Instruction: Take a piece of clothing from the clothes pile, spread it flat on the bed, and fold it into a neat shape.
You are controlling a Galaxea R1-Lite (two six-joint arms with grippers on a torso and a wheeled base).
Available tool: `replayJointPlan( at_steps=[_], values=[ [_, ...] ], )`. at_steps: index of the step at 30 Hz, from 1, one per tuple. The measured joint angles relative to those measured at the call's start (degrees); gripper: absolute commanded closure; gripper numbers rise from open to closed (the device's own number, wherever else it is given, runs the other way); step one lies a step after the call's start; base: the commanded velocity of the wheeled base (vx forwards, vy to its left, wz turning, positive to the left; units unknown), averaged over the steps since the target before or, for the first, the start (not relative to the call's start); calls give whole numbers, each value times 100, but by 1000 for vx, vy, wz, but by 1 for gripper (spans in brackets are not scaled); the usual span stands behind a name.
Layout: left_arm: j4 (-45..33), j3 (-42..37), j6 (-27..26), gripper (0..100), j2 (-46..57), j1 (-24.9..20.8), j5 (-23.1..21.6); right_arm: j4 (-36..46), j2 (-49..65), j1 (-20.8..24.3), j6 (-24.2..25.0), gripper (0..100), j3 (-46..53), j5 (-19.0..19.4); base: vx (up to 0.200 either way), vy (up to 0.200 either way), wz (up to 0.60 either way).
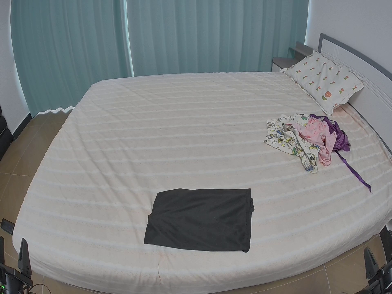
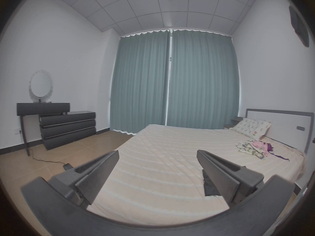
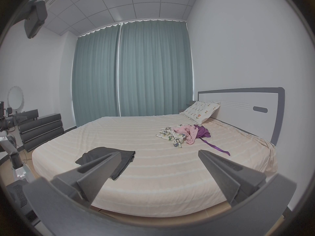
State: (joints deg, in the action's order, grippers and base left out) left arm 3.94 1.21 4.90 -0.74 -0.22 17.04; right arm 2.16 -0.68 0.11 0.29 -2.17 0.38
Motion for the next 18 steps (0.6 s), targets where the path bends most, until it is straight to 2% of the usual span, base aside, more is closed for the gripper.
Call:
replayJointPlan(
  at_steps=[5, 11, 14, 18],
  values=[
    [0, -16, -23, 0, 11, 4, -594, -50, 9, -9, -239, 0, 17, 183, 0, 0, 0],
    [-2, -20, -280, 0, 15, 4, -1390, -555, 9, -11, -486, 0, 91, 1042, 0, 0, 0],
    [-79, -22, -629, 0, 15, 4, -1810, -617, 9, -11, -497, 0, 110, 1167, 0, 0, 0],
    [-336, -22, -768, 0, 15, 4, -1972, -629, 6, -11, -432, 0, 116, 1123, 0, 0, 0]
  ],
)
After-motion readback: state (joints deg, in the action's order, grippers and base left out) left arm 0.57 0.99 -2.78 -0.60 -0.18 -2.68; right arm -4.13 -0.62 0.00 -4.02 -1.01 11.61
